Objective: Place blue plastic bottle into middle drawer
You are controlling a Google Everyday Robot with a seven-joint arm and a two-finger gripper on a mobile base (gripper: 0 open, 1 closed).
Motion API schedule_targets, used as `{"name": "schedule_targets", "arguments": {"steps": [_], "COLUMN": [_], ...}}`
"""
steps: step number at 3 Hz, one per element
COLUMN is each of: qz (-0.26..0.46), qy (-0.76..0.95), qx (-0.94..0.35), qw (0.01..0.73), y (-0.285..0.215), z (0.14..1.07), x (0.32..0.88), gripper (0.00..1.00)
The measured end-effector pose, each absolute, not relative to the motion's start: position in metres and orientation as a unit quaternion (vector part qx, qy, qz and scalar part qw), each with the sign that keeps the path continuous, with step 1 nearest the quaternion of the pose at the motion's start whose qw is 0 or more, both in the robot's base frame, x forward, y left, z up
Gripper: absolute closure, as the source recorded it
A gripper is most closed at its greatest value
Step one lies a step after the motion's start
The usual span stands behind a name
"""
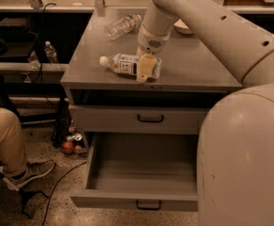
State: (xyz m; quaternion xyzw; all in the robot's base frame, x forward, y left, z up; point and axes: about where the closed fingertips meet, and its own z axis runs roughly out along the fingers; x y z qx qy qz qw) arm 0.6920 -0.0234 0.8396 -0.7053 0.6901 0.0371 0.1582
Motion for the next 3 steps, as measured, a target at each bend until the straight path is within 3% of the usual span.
{"name": "schedule_targets", "arguments": {"steps": [2,3], "qz": [0.043,0.046], "qy": [0.695,0.691], "qx": [-0.696,-0.696], "qw": [0.175,0.189], "y": [-0.045,-0.071], "z": [0.859,0.885], "x": [0.674,0.630], "gripper": [0.94,1.00]}}
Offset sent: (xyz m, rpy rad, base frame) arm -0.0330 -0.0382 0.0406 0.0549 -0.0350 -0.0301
